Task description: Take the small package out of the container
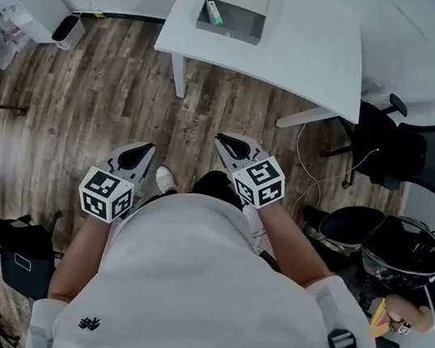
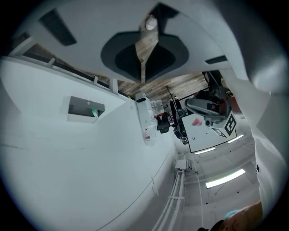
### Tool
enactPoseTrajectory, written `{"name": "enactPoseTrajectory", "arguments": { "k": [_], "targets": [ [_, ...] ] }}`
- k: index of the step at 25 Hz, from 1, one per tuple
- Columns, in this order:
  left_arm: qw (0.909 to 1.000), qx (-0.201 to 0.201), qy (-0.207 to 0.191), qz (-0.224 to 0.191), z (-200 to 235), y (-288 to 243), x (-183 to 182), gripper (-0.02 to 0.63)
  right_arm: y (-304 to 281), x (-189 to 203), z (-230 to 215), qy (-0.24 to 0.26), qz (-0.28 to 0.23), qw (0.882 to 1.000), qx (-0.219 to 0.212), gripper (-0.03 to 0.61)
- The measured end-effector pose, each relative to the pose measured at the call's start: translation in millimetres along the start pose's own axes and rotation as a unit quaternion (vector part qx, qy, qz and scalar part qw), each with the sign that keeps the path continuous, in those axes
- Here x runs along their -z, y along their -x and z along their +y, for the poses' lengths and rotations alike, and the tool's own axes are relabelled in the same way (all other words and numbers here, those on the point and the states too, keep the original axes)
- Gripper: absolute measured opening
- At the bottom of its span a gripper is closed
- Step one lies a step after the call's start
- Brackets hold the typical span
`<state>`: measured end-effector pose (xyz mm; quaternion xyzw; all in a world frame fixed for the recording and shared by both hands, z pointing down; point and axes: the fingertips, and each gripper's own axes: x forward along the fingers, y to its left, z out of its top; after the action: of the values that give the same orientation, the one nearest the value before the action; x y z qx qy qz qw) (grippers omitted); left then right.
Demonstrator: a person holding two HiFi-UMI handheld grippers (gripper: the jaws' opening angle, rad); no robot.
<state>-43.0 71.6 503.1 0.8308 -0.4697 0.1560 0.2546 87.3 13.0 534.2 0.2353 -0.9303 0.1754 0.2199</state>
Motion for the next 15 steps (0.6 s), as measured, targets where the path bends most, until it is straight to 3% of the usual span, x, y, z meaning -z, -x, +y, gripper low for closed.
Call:
{"name": "enactPoseTrajectory", "arguments": {
  "k": [5,15],
  "targets": [
    [0.9998,-0.003,0.018,0.003,37.2,8.6,-1.7,0.008,-30.8,-28.1,-14.5,-0.013,-0.004,0.999,0.030,0.043],
    [0.9995,-0.005,0.031,0.000,82.5,-30.3,-44.9,0.008,-103.6,-84.4,-116.0,-0.009,-0.003,0.998,0.068,0.077]
  ]
}}
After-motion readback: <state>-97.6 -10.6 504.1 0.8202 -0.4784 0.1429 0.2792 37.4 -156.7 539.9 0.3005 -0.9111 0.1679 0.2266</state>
